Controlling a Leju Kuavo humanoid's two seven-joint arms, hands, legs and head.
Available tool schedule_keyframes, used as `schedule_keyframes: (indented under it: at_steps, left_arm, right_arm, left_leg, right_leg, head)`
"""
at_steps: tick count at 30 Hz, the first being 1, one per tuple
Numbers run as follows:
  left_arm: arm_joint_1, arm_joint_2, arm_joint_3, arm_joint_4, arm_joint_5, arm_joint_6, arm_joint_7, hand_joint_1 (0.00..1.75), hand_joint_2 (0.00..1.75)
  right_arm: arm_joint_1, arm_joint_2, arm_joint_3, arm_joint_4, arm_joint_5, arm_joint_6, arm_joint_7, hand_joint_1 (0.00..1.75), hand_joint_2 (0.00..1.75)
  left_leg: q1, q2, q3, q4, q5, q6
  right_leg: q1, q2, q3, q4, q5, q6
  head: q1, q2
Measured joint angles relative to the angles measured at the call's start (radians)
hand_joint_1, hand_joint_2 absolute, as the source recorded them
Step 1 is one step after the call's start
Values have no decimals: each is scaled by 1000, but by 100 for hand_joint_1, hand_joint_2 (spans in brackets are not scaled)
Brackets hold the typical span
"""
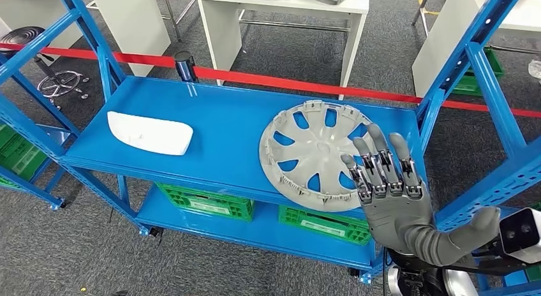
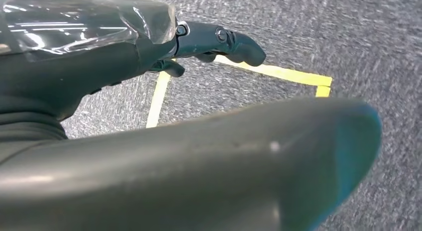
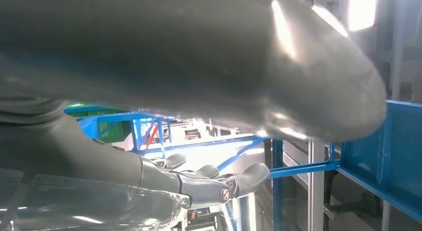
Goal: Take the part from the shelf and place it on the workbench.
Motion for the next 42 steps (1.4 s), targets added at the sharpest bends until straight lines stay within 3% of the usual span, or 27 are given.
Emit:
schedule_keyframes:
  at_steps: [1, 3, 5, 8, 10, 12, 14, 15, 17, 18, 20, 22, 24, 26, 28, 29, 30, 31, 33, 35, 39, 40, 42]
  left_arm:
    - [0, 0, 0, 0, 0, 0, 0, 0, 0]
    - [0, 1, 0, 0, 2, -3, 1, 0, 0]
    - [1, 3, 0, 0, 5, -5, 3, 0, 0]
    - [1, 4, 0, 0, 7, -4, 6, 0, 0]
    - [-1, 4, 0, 0, 9, -4, 5, 0, 0]
    - [-1, 3, 0, 0, 11, -4, 5, 0, 0]
    - [-1, 3, 0, 0, 15, -4, 5, 0, 0]
    - [-1, 3, 0, 0, 17, -4, 5, 0, 0]
    - [-1, 2, 0, 0, 18, -4, 5, 0, 0]
    - [-2, 2, 0, 0, 18, -4, 5, 0, 0]
    - [-2, 1, 0, 0, 18, -2, 5, 0, 0]
    - [-2, 1, 0, 0, 18, -1, 6, 0, 0]
    - [-2, 1, 0, 0, 13, 2, 7, 0, 0]
    - [-3, 1, 0, 0, 6, 6, 10, 0, 0]
    - [-4, 1, 0, 0, 3, 9, 14, 0, 0]
    - [-3, 1, 0, 0, 3, 10, 16, 0, 0]
    - [-4, 1, 0, 0, 3, 11, 17, 0, 0]
    - [-4, 0, 0, 0, 3, 11, 18, 0, 0]
    - [-5, 2, 0, 0, 3, 12, 18, 0, 0]
    - [-7, 4, 0, 0, 2, 12, 19, 0, 0]
    - [-10, 6, 0, 0, -2, 12, 21, 0, 0]
    - [-11, 5, 0, 0, -2, 12, 21, 0, 0]
    - [-13, 4, 0, 0, -2, 9, 22, 0, 0]
  right_arm:
    - [0, 0, 0, 0, 0, 0, 0, 0, 175]
    - [-1, 0, 1, 1, 1, 1, 2, 0, 175]
    - [-2, 1, 1, 2, 4, 1, 7, 0, 175]
    - [-6, 1, 1, 4, 17, -5, 16, 0, 175]
    - [-10, 0, 1, 6, 32, -14, 18, 0, 175]
    - [-12, -1, 1, 9, 48, -22, 19, 0, 175]
    - [-12, -3, 1, 14, 66, -31, 22, 0, 175]
    - [-12, -4, 1, 17, 79, -37, 24, 0, 175]
    - [-14, -7, 2, 22, 114, -53, 28, 0, 175]
    - [-17, -8, 3, 25, 133, -60, 30, 0, 175]
    - [-22, -10, 5, 31, 171, -73, 34, 0, 175]
    - [-29, -12, 8, 38, 213, -88, 42, 0, 175]
    - [-42, -15, 13, 46, 254, -102, 50, 0, 175]
    - [-51, -21, 19, 56, 283, -113, 55, 0, 175]
    - [-54, -30, 26, 68, 297, -117, 57, 0, 175]
    - [-54, -33, 30, 74, 299, -119, 58, 0, 175]
    - [-54, -35, 32, 79, 301, -120, 58, 0, 175]
    - [-54, -38, 34, 83, 302, -121, 58, 0, 175]
    - [-56, -42, 37, 88, 302, -123, 58, 0, 175]
    - [-59, -45, 39, 92, 303, -123, 58, 0, 175]
    - [-61, -54, 45, 98, 305, -124, 54, 0, 175]
    - [-62, -58, 47, 99, 305, -123, 52, 0, 175]
    - [-62, -67, 51, 102, 303, -123, 47, 0, 175]
  left_leg:
    - [4, 2, 10, -56, 41, -2]
    - [5, 4, 47, -189, 137, 1]
    - [-1, 4, 65, -246, 176, 12]
    - [-3, 2, 76, -254, 178, 33]
    - [-1, 1, 87, -268, 178, 46]
    - [-3, 1, 92, -270, 172, 56]
    - [-6, -1, 96, -270, 165, 60]
    - [-6, -3, 100, -270, 161, 59]
    - [-7, -8, 114, -268, 152, 54]
    - [-10, -10, 119, -264, 146, 50]
    - [-14, -12, 122, -258, 136, 40]
    - [-15, -12, 122, -256, 133, 31]
    - [-11, -10, 114, -240, 121, 21]
    - [-8, -4, 74, -154, 73, 11]
    - [-5, -1, 4, -13, 14, 4]
    - [-3, -1, -23, 35, 3, 2]
    - [-3, 0, -31, 43, 12, 3]
    - [-3, 0, -18, 9, 40, 5]
    - [-5, 0, 50, -135, 110, 15]
    - [-11, 1, 101, -236, 140, 25]
    - [-12, 1, 116, -265, 144, 43]
    - [-10, 2, 121, -273, 148, 49]
    - [-9, 2, 127, -281, 152, 56]
  right_leg:
    - [-1, 1, 12, 0, -9, 4]
    - [-2, 1, 32, -1, -27, 13]
    - [0, 3, 39, -2, -42, 26]
    - [1, 2, 42, -4, -57, 42]
    - [0, 0, 14, 56, -87, 41]
    - [-2, -1, -71, 199, -138, 36]
    - [-2, -2, -147, 302, -156, 42]
    - [-2, -2, -157, 297, -139, 51]
    - [-3, -3, -119, 173, -62, 69]
    - [-4, -5, -93, 101, -24, 71]
    - [-3, -7, -62, 23, 17, 55]
    - [-1, -7, -59, 19, 24, 34]
    - [-4, -6, -56, 16, 26, 24]
    - [-8, -6, -51, 14, 25, 17]
    - [-7, -7, -49, 15, 22, 14]
    - [-7, -6, -48, 15, 21, 13]
    - [-7, -6, -47, 15, 20, 12]
    - [-6, -5, -45, 15, 19, 12]
    - [-6, -2, -39, 15, 15, 14]
    - [-2, 1, -39, 15, 12, 19]
    - [-1, 0, -46, 20, 5, 35]
    - [-1, -1, -57, 45, -8, 35]
    - [-1, -2, -113, 158, -57, 30]
  head:
    - [0, 0]
    - [1, 0]
    - [1, 0]
    - [1, 0]
    - [2, 0]
    - [3, 0]
    - [2, 0]
    - [2, 0]
    - [3, 0]
    - [3, 0]
    - [2, 0]
    - [2, 0]
    - [1, 0]
    - [-2, 0]
    - [-4, 0]
    - [-4, 0]
    - [-4, 0]
    - [-4, 0]
    - [-3, 0]
    - [-3, 0]
    - [-2, 0]
    - [-2, 0]
    - [0, 0]
